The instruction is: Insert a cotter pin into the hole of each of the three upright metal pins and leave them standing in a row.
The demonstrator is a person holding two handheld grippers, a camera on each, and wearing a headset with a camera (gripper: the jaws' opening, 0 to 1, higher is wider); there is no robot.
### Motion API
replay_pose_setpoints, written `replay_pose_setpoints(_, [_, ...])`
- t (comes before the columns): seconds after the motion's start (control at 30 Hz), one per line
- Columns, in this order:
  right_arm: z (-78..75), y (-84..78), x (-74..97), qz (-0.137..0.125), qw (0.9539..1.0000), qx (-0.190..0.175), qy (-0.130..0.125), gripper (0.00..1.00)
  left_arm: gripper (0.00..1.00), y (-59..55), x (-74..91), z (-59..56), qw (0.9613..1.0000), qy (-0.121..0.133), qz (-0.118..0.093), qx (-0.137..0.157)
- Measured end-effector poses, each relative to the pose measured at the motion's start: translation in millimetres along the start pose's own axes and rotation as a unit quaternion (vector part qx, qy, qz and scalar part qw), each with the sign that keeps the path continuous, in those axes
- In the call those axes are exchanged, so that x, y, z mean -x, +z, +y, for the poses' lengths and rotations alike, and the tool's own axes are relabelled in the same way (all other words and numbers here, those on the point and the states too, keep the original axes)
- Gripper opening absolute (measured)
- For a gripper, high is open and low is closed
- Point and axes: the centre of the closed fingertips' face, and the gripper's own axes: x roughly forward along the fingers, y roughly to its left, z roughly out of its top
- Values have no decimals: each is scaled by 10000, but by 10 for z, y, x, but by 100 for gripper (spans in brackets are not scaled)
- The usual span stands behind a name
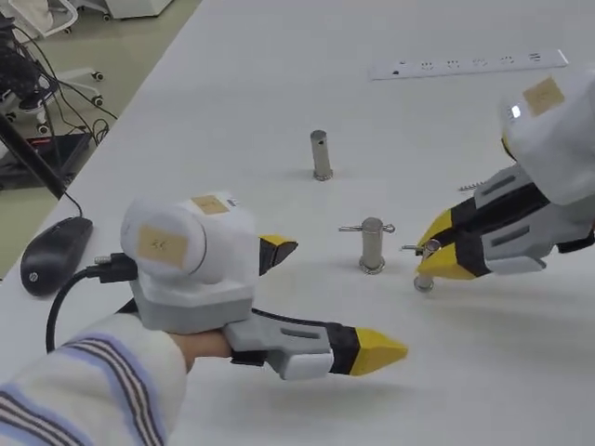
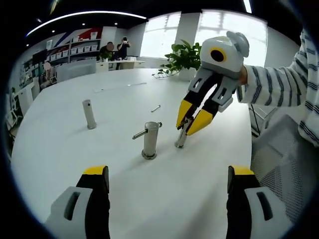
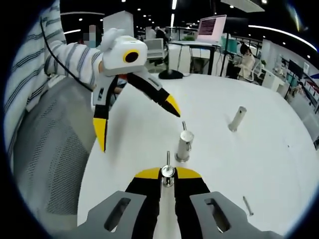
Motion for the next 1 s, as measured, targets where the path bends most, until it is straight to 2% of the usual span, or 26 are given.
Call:
replay_pose_setpoints(0.1, [-54, -37, 4, 4, 9999, 8, 154, 10, 99, -15, -7, -21, 10000, -21, 28, 18])
replay_pose_setpoints(0.23, [-144, -85, 20, 108, 9995, 187, 232, 10, 99, -17, -14, -25, 10000, -6, 28, 43])
replay_pose_setpoints(0.37, [-228, -90, 22, 15, 9992, 275, 282, 10, 99, -22, -16, -20, 10000, 11, 40, 73])
replay_pose_setpoints(0.6, [-203, -73, -2, 0, 9982, 433, 424, 10, 99, -21, -13, -26, 9999, 11, 43, 106])
replay_pose_setpoints(1.0, [-207, -145, 53, -9, 9976, 388, 571, 10, 99, -13, 12, -3, 9999, 56, 48, 123])
